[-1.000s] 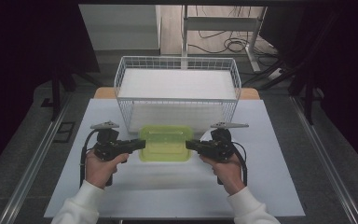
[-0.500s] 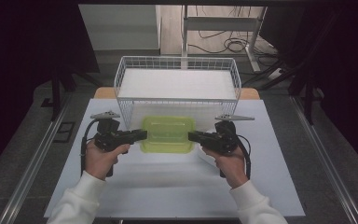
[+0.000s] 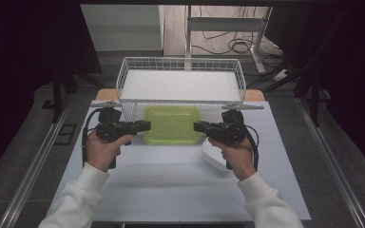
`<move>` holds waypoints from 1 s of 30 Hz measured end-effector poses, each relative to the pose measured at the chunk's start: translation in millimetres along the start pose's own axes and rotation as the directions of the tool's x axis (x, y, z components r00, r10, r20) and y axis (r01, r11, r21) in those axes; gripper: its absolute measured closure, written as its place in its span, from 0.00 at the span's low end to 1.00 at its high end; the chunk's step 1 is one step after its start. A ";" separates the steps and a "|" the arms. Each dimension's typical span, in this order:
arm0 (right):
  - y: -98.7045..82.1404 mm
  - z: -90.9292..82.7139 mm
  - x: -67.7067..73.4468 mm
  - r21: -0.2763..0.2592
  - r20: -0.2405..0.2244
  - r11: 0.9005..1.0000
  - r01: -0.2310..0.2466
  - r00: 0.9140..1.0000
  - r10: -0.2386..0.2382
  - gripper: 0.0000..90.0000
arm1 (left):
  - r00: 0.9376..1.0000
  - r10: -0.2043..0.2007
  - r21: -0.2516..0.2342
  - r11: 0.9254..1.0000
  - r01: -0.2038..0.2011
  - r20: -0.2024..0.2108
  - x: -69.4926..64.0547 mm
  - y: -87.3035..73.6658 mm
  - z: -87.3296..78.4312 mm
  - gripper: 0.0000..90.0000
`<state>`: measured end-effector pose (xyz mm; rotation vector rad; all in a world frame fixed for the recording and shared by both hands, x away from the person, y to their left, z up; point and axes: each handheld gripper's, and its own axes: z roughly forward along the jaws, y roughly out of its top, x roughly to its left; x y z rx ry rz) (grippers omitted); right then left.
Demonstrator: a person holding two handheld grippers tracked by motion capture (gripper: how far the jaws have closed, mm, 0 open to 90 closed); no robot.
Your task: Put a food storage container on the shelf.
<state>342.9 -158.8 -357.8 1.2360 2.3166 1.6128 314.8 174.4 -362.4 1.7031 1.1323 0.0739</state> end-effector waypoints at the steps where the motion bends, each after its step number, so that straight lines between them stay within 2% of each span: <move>1: 0.0 0.0 0.0 0.000 0.000 1.000 0.000 1.000 0.000 0.87 | 1.000 0.000 0.000 1.000 0.000 0.000 0.0 0.0 0.0 0.88; 7: 12.5 -2.2 -5.0 -0.012 0.000 1.000 -0.011 1.000 0.011 0.87 | 1.000 -0.015 -0.006 1.000 0.015 0.023 4.3 12.1 6.0 0.88; 15: 33.7 -8.9 -8.7 -0.039 0.006 0.999 -0.001 1.000 0.001 0.87 | 0.999 0.014 -0.020 1.000 -0.014 0.030 1.4 38.1 7.7 0.88; 22: 47.5 -9.4 -13.2 -0.047 0.002 0.999 -0.006 1.000 0.007 0.87 | 0.999 0.029 -0.012 1.000 -0.029 0.023 3.0 57.0 10.1 0.88; 30: 66.9 -4.3 -23.1 -0.048 -0.005 0.999 -0.017 1.000 0.017 0.87 | 0.999 0.017 -0.019 1.000 -0.016 0.029 10.4 75.2 15.1 0.88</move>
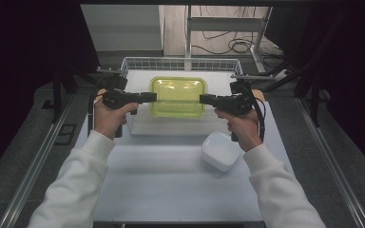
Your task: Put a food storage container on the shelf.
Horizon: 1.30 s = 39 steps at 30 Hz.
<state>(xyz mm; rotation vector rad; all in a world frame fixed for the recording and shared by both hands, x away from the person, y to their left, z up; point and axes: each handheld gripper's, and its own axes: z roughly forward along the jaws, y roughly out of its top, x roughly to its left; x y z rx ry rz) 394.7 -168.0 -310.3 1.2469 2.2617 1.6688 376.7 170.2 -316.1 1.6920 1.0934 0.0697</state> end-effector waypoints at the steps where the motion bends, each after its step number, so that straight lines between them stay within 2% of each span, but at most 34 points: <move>1: 2.4 0.5 -1.2 -0.001 -0.002 1.000 0.002 1.000 -0.002 0.87 | 1.000 0.000 0.000 1.000 0.000 0.002 0.9 1.9 0.4 0.88; 12: 24.3 5.8 -8.1 0.001 -0.006 1.000 -0.008 1.000 0.008 0.87 | 1.000 0.006 -0.002 1.000 -0.006 -0.001 7.3 25.0 4.3 0.88; 18: 39.5 10.6 -19.2 0.020 -0.001 1.000 -0.020 1.000 0.020 0.87 | 1.000 -0.020 0.013 1.000 0.020 0.016 16.3 36.8 13.8 0.88; 22: 47.3 15.3 -27.2 0.042 -0.003 0.998 -0.040 0.999 0.040 0.87 | 0.997 -0.065 0.038 0.997 0.064 0.032 26.5 44.5 22.7 0.88; 24: 49.0 16.7 -29.2 0.051 0.000 0.997 -0.049 0.999 0.049 0.87 | 0.997 -0.072 0.044 0.997 0.071 0.034 28.9 46.4 24.7 0.88; 25: 52.2 19.8 -34.4 0.065 -0.006 0.995 -0.074 0.997 0.075 0.87 | 0.995 -0.092 0.055 0.994 0.090 0.034 31.4 50.4 28.3 0.88; 29: 55.2 23.4 -41.4 0.082 -0.010 0.991 -0.107 0.994 0.108 0.87 | 0.993 -0.115 0.084 0.990 0.111 0.038 36.6 56.4 33.9 0.88; 30: 56.6 26.6 -47.4 0.098 -0.019 0.984 -0.146 0.989 0.149 0.87 | 0.990 -0.135 0.099 0.986 0.131 0.037 40.1 60.1 38.1 0.88; 32: 57.3 30.0 -53.3 0.105 -0.024 0.979 -0.175 0.984 0.178 0.86 | 0.989 -0.147 0.134 0.981 0.142 0.028 45.6 63.3 42.0 0.88; 33: 57.3 30.0 -53.3 0.105 -0.024 0.979 -0.175 0.984 0.178 0.86 | 0.989 -0.147 0.134 0.981 0.142 0.028 45.6 63.3 42.0 0.88; 34: 57.9 34.9 -60.0 0.122 -0.024 0.970 -0.208 0.977 0.212 0.86 | 0.986 -0.166 0.152 0.975 0.161 0.020 50.6 65.1 47.1 0.88; 36: 58.8 39.9 -65.5 0.139 -0.013 0.963 -0.230 0.972 0.234 0.87 | 0.984 -0.179 0.173 0.970 0.174 0.015 55.9 66.2 52.8 0.88; 37: 58.8 39.9 -65.5 0.139 -0.013 0.963 -0.230 0.972 0.234 0.87 | 0.984 -0.179 0.173 0.970 0.174 0.015 55.9 66.2 52.8 0.88; 38: 59.5 42.1 -68.2 0.149 -0.006 0.960 -0.236 0.971 0.240 0.87 | 0.980 -0.200 0.177 0.965 0.194 0.018 59.7 66.3 56.5 0.88; 39: 59.9 46.6 -74.3 0.151 0.002 0.952 -0.267 0.963 0.270 0.87 | 0.974 -0.225 0.172 0.961 0.217 0.031 63.2 66.7 58.0 0.88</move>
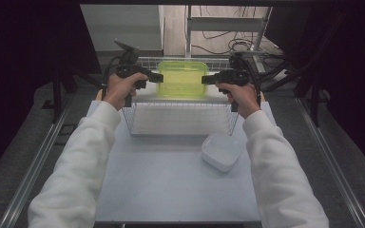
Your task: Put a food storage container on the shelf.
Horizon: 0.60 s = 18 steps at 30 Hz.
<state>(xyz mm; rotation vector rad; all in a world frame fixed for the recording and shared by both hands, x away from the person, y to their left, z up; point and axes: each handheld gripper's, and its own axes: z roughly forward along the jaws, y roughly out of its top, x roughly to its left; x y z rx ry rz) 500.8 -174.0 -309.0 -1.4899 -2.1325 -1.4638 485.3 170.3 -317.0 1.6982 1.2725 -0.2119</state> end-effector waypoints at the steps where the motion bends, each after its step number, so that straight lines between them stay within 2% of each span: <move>1: 1.1 0.7 -2.0 -0.002 -0.007 1.000 -0.011 1.000 0.011 0.87 | 0.999 -0.026 -0.003 1.000 0.026 0.019 4.5 2.5 1.8 0.87; 2: 1.1 0.7 -2.0 -0.002 -0.007 1.000 -0.011 1.000 0.011 0.87 | 0.999 -0.026 -0.003 1.000 0.026 0.019 4.5 2.5 1.8 0.87; 3: 3.5 3.1 -6.7 -0.012 -0.016 0.999 -0.035 0.999 0.035 0.87 | 0.998 -0.054 -0.005 0.998 0.055 0.034 9.1 5.3 4.0 0.87; 4: 4.7 4.5 -8.3 -0.016 -0.017 0.999 -0.048 0.999 0.048 0.86 | 0.998 -0.054 -0.005 0.998 0.055 0.034 9.1 5.3 4.0 0.87; 5: 5.7 6.1 -10.1 -0.018 -0.017 0.998 -0.062 0.998 0.062 0.86 | 0.995 -0.085 -0.003 0.996 0.085 0.045 14.0 7.8 6.5 0.86; 7: 7.8 9.3 -14.5 -0.023 -0.020 0.995 -0.102 0.995 0.101 0.85 | 0.992 -0.116 -0.003 0.993 0.116 0.055 18.6 9.7 9.3 0.86; 8: 8.6 11.1 -16.0 -0.022 -0.018 0.993 -0.118 0.993 0.117 0.84 | 0.992 -0.116 -0.003 0.993 0.116 0.055 18.6 9.7 9.3 0.85; 10: 10.2 14.6 -17.0 -0.021 -0.004 0.989 -0.144 0.990 0.144 0.83 | 0.987 -0.144 -0.007 0.989 0.145 0.072 23.7 10.8 12.2 0.84; 11: 10.3 16.7 -18.3 -0.029 -0.001 0.989 -0.147 0.989 0.147 0.82 | 0.982 -0.167 -0.009 0.986 0.168 0.090 28.5 11.5 14.0 0.83; 12: 10.3 17.9 -20.4 -0.040 -0.004 0.989 -0.145 0.989 0.145 0.82 | 0.982 -0.167 -0.009 0.986 0.168 0.090 28.5 11.5 14.0 0.83; 13: 10.3 18.4 -20.6 -0.042 -0.013 0.984 -0.171 0.985 0.170 0.82 | 0.979 -0.176 -0.019 0.984 0.179 0.104 31.0 11.2 15.4 0.82; 18: 10.0 18.6 -21.7 -0.046 -0.014 0.982 -0.186 0.983 0.185 0.81 | 0.981 -0.163 -0.023 0.986 0.166 0.101 31.1 10.9 15.6 0.82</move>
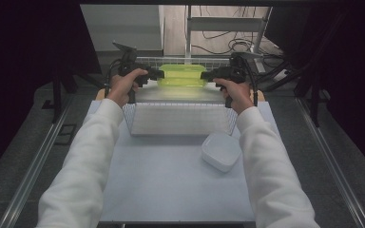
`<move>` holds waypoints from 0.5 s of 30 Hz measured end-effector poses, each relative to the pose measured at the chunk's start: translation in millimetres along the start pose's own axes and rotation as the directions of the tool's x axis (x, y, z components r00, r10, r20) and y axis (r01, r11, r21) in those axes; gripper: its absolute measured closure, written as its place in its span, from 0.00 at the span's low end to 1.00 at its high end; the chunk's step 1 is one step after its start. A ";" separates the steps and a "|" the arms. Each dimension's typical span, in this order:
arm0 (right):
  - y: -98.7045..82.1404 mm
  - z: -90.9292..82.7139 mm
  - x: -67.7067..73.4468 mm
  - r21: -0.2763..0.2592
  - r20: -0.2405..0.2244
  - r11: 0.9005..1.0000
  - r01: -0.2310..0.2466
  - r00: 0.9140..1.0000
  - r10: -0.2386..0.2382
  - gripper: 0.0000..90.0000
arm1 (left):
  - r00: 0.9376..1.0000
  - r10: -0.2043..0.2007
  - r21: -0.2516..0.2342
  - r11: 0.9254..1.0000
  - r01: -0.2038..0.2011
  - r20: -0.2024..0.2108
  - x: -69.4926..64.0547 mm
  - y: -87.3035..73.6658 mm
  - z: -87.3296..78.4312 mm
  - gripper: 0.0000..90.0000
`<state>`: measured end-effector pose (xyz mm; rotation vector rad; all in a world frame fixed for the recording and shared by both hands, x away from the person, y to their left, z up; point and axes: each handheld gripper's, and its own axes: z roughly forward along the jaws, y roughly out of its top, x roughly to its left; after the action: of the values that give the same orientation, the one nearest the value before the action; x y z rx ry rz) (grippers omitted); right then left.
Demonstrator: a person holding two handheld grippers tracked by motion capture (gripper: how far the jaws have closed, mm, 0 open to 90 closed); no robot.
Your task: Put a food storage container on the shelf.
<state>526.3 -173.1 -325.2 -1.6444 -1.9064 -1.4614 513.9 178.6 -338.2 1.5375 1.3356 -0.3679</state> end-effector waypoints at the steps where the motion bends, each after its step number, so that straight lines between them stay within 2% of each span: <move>1: -0.1 0.0 0.0 -0.001 0.000 1.000 -0.004 1.000 0.004 0.81 | 1.000 0.002 -0.001 1.000 -0.002 0.001 0.1 -0.2 0.1 0.81; 8: -0.8 0.7 0.1 -0.004 0.002 1.000 -0.003 1.000 0.003 0.80 | 0.999 0.041 -0.008 0.999 -0.041 -0.026 -2.5 -1.8 1.7 0.77; 10: -0.7 0.1 1.1 -0.013 -0.005 1.000 0.016 1.000 -0.016 0.70 | 0.998 0.055 -0.019 0.998 -0.055 -0.042 -3.2 -2.0 1.4 0.69; 11: -0.6 -0.9 2.0 -0.021 -0.005 1.000 0.018 1.000 -0.019 0.63 | 0.996 0.067 -0.047 0.996 -0.069 -0.054 -3.5 -2.3 -0.5 0.63; 12: -0.5 -1.8 2.7 -0.032 -0.009 0.999 0.027 1.000 -0.027 0.58 | 0.996 0.067 -0.047 0.996 -0.069 -0.054 -3.5 -2.3 -0.5 0.58; 13: -0.6 -3.2 4.7 -0.042 -0.019 0.999 0.026 0.999 -0.027 0.54 | 0.994 0.085 -0.068 0.994 -0.090 -0.071 -4.3 -2.7 -4.0 0.52; 14: -0.8 -5.3 6.8 -0.053 -0.020 0.998 0.041 0.999 -0.042 0.50 | 0.994 0.085 -0.068 0.994 -0.090 -0.071 -4.3 -2.7 -4.0 0.47; 15: -1.1 -7.4 9.6 -0.066 -0.014 0.996 0.064 0.998 -0.065 0.47 | 0.991 0.099 -0.092 0.990 -0.107 -0.085 -6.2 -3.3 -8.2 0.42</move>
<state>519.0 -172.8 -315.5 -1.6074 -1.9405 -1.5727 505.8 181.4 -331.5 1.5467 1.3105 -0.1757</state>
